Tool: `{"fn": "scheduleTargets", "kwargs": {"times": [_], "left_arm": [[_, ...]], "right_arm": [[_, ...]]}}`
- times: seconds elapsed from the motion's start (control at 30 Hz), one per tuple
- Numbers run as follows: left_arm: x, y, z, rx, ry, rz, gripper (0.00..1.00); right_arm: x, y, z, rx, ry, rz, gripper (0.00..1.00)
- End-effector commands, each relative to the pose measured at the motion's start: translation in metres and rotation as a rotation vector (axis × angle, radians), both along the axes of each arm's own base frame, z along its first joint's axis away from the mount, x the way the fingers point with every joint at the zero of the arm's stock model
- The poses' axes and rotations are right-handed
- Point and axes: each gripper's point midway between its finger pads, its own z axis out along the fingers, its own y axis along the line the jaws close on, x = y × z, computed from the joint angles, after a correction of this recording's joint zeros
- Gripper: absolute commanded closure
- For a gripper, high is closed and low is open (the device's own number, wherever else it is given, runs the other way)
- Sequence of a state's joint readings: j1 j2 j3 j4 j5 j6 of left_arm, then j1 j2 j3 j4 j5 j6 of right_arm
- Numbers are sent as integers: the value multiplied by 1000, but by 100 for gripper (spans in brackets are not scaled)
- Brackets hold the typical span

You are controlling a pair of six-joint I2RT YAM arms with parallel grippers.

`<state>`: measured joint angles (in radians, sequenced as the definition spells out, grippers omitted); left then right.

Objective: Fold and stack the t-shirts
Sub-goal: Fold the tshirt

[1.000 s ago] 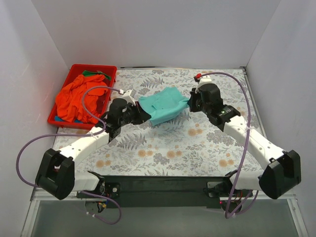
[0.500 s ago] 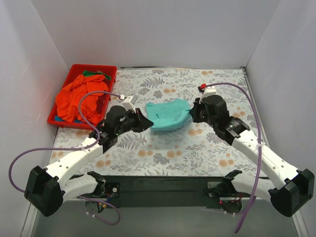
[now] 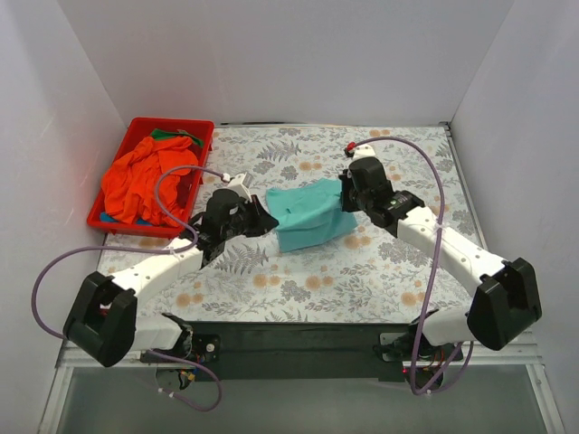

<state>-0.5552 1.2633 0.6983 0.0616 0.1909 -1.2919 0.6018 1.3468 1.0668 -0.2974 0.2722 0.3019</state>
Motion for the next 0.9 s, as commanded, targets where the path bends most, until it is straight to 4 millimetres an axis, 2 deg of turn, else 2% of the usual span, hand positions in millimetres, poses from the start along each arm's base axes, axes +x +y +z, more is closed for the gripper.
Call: {"fn": "scheduleTargets", "kwargs": {"times": [0.0,0.13,0.17,0.2,0.23,0.37,0.4,0.43,0.5,0.53,0.57,0.6,0.63,0.67,0.73,0.8,0.87], "left_arm": [[28,1,31,-63,-84,21,100],[44,2,29,-75,-76,15,100],[48,3,23,-71,-60,16,100],[57,7,26,-79,-68,29,100],[61,8,26,-84,-67,30,100],[83,12,21,-100,-51,33,100],[89,15,13,-101,-31,31,100],[98,14,16,-108,-35,31,100],[109,16,4,-111,-4,28,100],[115,17,6,-118,-9,30,100],[120,18,4,-124,-5,30,100],[126,21,2,-134,0,30,100],[135,23,-3,-137,9,37,100],[139,24,-7,-143,18,35,100],[150,28,-7,-161,21,31,100],[163,29,-15,-163,34,28,100],[175,27,-21,-161,45,15,100]], "right_arm": [[28,5,43,33,-112,-23,99],[45,10,41,19,-109,-25,99],[50,9,40,11,-108,-27,99],[56,11,46,17,-118,-28,99],[62,13,39,6,-103,-28,99],[86,17,32,-4,-89,-30,99],[92,17,31,-7,-88,-33,99],[97,19,20,-19,-68,-26,99],[111,22,24,-13,-82,-27,99],[118,25,13,-25,-63,-21,99],[126,26,19,-17,-76,-24,99],[132,28,17,-16,-73,-23,99],[138,29,5,-26,-52,-20,99],[146,30,9,-18,-62,-21,99],[154,31,-5,-23,-38,-22,99],[162,29,-7,-19,-37,-29,99],[169,26,-18,-18,-19,-38,99]]}}
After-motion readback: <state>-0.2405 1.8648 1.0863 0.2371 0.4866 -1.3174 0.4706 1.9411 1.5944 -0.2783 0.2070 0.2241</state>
